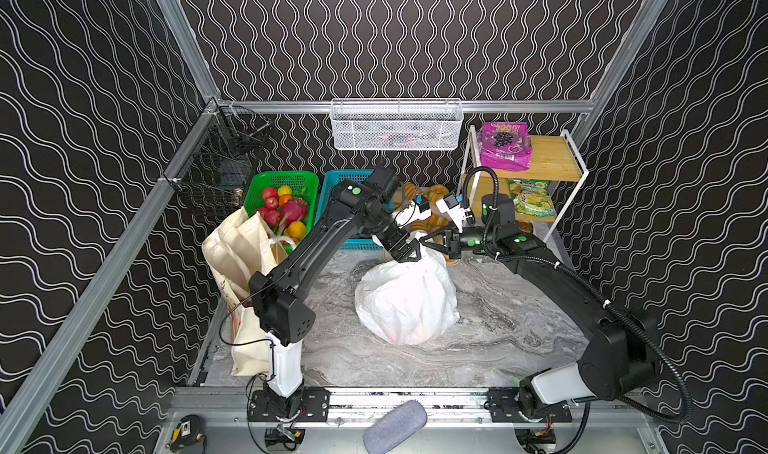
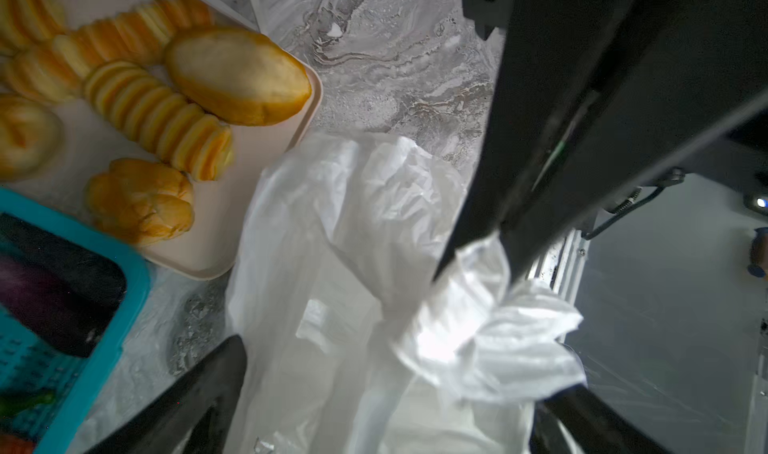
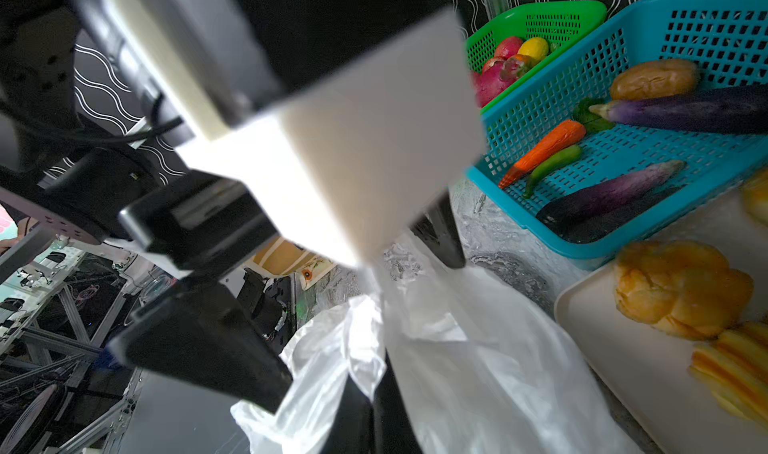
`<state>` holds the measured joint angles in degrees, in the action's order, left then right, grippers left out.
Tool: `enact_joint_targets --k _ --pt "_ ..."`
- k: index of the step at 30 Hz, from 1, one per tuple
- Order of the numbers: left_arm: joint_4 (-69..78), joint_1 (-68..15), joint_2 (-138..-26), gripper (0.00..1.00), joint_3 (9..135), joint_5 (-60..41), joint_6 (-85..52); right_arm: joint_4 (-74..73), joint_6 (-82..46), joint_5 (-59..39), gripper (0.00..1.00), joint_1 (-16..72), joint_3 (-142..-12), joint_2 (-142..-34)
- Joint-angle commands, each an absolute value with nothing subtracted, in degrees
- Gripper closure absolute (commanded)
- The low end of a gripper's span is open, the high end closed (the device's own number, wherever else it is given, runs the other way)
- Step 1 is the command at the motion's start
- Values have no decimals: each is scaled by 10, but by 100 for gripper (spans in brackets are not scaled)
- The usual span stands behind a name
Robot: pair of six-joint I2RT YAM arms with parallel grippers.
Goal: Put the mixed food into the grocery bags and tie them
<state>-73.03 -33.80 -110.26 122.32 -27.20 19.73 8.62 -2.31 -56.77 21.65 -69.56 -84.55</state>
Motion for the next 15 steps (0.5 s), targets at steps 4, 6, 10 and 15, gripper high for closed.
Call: enact_joint_targets --k 4,6,10,15 --pt "-782 -329 -1085 19 1229 -389 222 64 -24 -537 100 218 -692 -843" --pt "-778 -328 -1072 24 1216 -401 221 54 -34 -521 100 217 -688 -842" --pt "-786 -328 -1069 18 1208 -409 221 18 -54 -498 100 217 -679 -831" --pt "-786 -330 -1078 11 1208 -388 208 -30 -87 -521 100 218 -674 -824"
